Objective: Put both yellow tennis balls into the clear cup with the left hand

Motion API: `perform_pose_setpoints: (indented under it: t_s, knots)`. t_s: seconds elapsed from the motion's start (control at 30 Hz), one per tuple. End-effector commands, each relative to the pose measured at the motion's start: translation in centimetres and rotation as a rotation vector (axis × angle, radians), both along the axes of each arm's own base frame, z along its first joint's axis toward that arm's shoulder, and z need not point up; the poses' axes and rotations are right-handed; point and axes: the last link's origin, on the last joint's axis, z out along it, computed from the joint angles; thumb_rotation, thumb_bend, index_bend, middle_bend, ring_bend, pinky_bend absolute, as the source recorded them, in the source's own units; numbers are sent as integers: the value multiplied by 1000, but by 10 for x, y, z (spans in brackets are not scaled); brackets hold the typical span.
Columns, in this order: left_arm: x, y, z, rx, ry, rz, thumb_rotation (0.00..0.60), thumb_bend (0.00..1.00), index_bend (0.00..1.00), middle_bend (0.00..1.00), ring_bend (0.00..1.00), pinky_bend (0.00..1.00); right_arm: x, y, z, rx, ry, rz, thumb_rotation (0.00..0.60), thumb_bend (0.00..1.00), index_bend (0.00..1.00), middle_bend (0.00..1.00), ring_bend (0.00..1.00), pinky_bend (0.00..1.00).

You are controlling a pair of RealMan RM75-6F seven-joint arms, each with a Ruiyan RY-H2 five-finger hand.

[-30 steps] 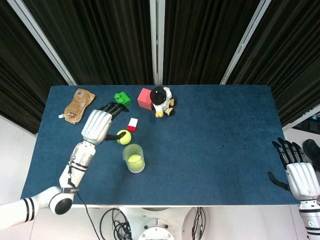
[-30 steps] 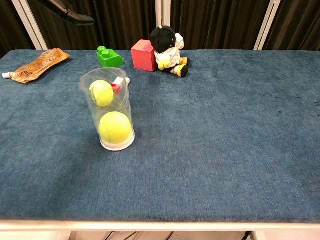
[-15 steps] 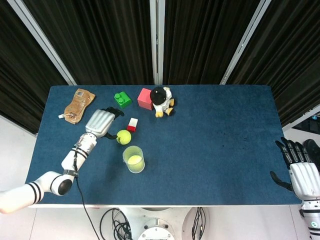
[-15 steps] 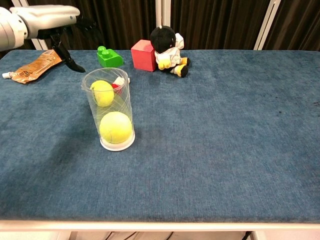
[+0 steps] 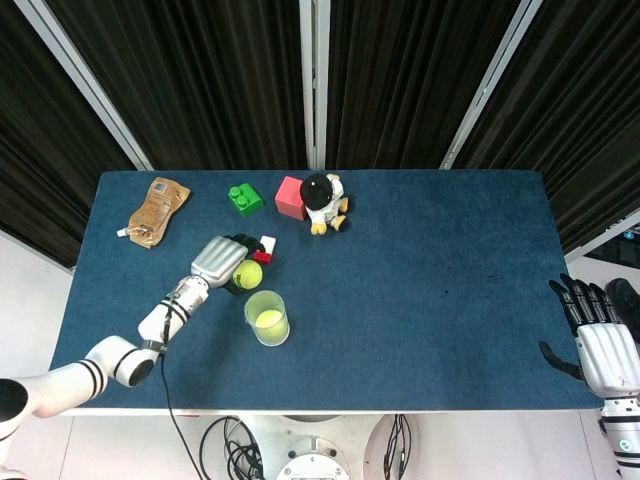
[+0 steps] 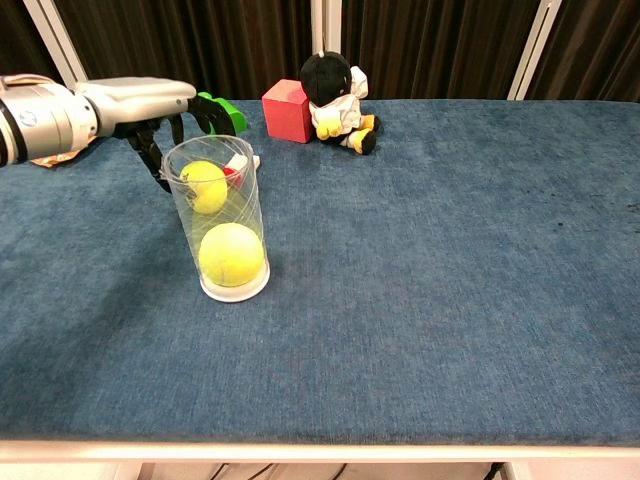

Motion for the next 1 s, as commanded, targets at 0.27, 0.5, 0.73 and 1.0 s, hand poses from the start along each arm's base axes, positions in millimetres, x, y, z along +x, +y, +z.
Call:
perform_pose_setpoints:
  t_s: [0.27, 0.5, 0.73, 1.0]
  knots:
    - [-9, 6, -14, -3, 57, 10, 600, 62, 262, 241, 193, 409, -1, -3, 0, -4, 4, -3, 600, 206, 0, 0, 0, 0]
    - [-13, 6, -15, 4, 57, 11, 600, 70, 364, 349, 275, 512, -6, -4, 0, -5, 1, -20, 600, 206, 0, 0, 0, 0]
    - [-14, 4, -19, 20, 43, -17, 600, 78, 472, 479, 389, 625, -9, -5, 1, -13, 4, -32, 600, 208, 0, 0, 0, 0]
    - [-8, 4, -8, 58, -12, -40, 600, 90, 542, 549, 459, 681, -9, -4, 3, -21, 1, -28, 600, 210, 0, 0, 0, 0]
